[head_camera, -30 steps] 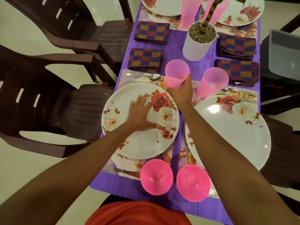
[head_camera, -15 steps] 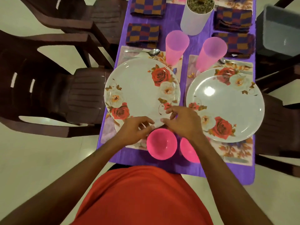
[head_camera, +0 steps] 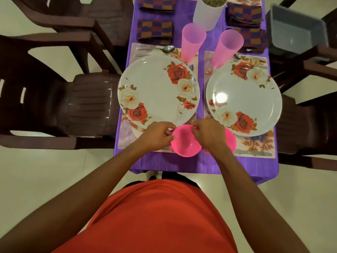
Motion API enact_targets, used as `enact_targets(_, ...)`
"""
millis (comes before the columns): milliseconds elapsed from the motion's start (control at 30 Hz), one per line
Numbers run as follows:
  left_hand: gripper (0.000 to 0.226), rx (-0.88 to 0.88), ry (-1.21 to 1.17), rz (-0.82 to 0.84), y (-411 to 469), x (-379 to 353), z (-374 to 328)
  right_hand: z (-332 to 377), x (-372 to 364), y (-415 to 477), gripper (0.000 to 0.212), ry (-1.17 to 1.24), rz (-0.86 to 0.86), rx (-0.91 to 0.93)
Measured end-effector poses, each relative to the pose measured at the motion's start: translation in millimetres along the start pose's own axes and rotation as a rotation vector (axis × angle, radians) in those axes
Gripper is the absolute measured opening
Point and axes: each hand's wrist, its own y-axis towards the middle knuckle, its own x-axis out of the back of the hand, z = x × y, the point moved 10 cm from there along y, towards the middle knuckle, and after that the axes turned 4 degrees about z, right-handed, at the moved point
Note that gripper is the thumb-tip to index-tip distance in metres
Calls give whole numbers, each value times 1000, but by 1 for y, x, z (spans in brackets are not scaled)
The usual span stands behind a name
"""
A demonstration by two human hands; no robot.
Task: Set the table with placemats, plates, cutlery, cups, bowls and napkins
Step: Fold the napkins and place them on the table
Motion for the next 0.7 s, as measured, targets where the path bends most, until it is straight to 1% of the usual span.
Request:
enact_targets(100, 35, -12, -3, -12, 0, 3, -1, -2, 1, -2, 20, 31, -46, -11)
enact_targets(300, 33, -38, 45, -39, -1, 8, -1, 1, 3, -4, 22, 116, -73, -19)
enact_targets(400, 30, -40, 39, -54, -4, 9, 0, -4, 7, -8, 23, 193, -105, -44)
enact_targets(467, 30, -25, 35, -93, -6, 12, 2, -10, 14, -14, 24, 271, -137, -66)
enact_targets(600, 25, -11, -11, -207, -6, 24, -5, -38, 29, -29, 24, 433, -251, -123)
enact_targets(700, 24, -40, -20, -205, 8, 27, -28, -73, 41, -40, 19, 459, -334, -160)
